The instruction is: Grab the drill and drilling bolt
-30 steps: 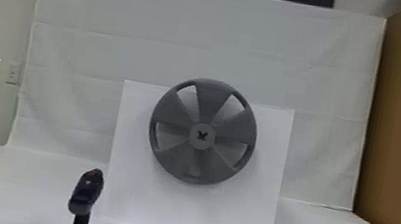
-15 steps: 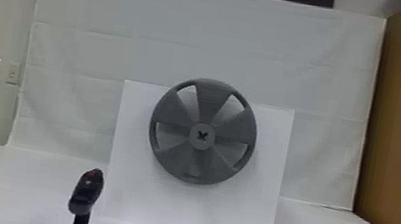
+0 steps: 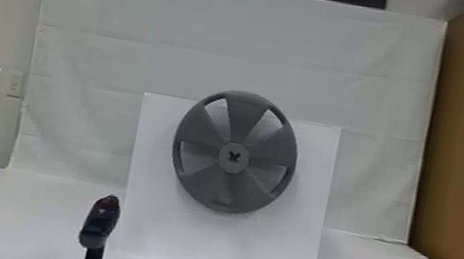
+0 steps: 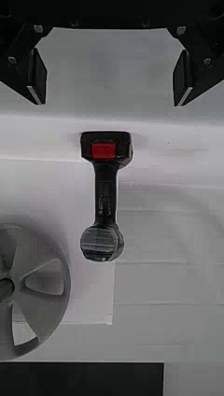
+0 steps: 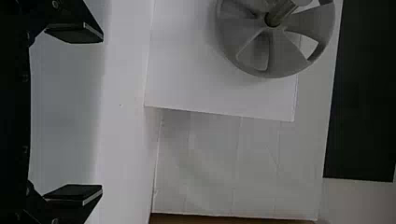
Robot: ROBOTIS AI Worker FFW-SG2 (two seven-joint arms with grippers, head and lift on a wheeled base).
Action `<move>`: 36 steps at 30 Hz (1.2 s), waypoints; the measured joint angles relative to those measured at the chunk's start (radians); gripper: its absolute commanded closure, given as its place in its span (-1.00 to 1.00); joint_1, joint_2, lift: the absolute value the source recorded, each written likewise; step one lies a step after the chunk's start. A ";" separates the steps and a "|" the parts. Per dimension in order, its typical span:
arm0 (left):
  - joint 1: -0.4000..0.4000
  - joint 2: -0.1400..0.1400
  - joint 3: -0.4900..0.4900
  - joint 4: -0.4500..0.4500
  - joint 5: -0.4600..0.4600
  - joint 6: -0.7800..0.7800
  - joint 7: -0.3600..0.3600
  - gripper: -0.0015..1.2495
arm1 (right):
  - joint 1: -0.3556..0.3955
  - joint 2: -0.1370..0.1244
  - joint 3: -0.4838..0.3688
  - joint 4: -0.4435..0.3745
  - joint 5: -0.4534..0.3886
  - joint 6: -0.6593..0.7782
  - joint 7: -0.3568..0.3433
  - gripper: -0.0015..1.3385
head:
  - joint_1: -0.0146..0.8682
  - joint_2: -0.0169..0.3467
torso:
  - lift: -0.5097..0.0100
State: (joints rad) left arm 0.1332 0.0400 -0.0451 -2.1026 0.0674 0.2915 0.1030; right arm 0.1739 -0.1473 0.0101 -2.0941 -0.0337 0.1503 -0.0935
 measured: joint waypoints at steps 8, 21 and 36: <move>-0.008 0.000 -0.002 0.012 0.002 -0.003 -0.005 -0.61 | -0.007 -0.005 0.007 0.000 0.000 0.000 0.000 -0.76 | -1.00 -0.63 | -0.57; -0.019 0.000 -0.001 0.023 0.004 -0.016 -0.012 -0.61 | -0.017 -0.014 0.016 0.003 -0.002 0.002 0.000 -0.76 | -1.00 -0.63 | -0.57; -0.014 0.000 0.007 0.030 0.006 -0.038 -0.012 -0.61 | -0.004 0.000 0.005 0.006 0.001 0.002 0.000 -0.76 | -1.00 -0.63 | -0.57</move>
State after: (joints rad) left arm 0.1195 0.0399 -0.0376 -2.0725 0.0731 0.2532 0.0905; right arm 0.1699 -0.1470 0.0149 -2.0885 -0.0325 0.1519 -0.0935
